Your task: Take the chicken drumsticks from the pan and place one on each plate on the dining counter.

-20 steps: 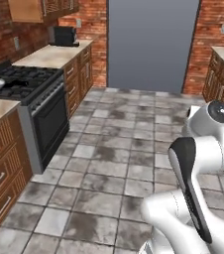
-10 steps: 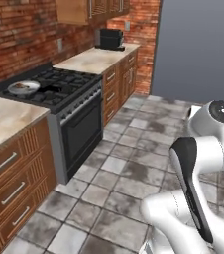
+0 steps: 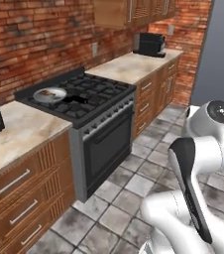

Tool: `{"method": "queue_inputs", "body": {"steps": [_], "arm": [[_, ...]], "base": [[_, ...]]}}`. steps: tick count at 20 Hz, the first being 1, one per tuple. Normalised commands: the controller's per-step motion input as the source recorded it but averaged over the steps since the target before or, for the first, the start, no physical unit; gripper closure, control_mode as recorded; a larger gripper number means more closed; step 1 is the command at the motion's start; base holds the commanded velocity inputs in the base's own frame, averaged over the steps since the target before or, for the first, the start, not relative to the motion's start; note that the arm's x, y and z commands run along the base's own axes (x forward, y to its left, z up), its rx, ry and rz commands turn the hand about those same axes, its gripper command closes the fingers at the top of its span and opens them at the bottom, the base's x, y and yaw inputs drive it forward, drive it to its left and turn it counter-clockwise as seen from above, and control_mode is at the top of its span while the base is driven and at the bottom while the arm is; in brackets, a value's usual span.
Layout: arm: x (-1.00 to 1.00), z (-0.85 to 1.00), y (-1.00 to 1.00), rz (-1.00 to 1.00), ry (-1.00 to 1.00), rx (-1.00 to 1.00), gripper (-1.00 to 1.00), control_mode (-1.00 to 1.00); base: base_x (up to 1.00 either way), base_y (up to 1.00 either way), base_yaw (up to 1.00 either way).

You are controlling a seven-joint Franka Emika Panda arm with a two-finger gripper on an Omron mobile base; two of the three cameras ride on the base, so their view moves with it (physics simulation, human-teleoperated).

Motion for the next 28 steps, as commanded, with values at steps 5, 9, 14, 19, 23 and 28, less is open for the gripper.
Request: {"method": "queue_inputs", "body": {"steps": [5, 9, 14, 19, 23, 28], "arm": [[0.00, 0.00, 0.00, 0.00, 0.00, 0.00, -1.00, 1.00], [0.00, 0.00, 0.00, 0.00, 0.00, 0.00, -1.00, 1.00], [0.00, 0.00, 0.00, 0.00, 0.00, 0.00, -1.00, 1.00], [0.00, 0.00, 0.00, 0.00, 0.00, 0.00, -1.00, 1.00], [0.00, 0.00, 0.00, 0.00, 0.00, 0.00, -1.00, 1.00], [0.00, 0.00, 0.00, 0.00, 0.00, 0.00, -1.00, 1.00]], "base": [[0.99, -0.41, 0.29], [0.92, -0.40, 0.36], [0.95, -0.38, 0.46], [0.70, -0.36, 0.45], [0.52, -0.26, 0.45], [0.51, -0.18, 0.44]]}}
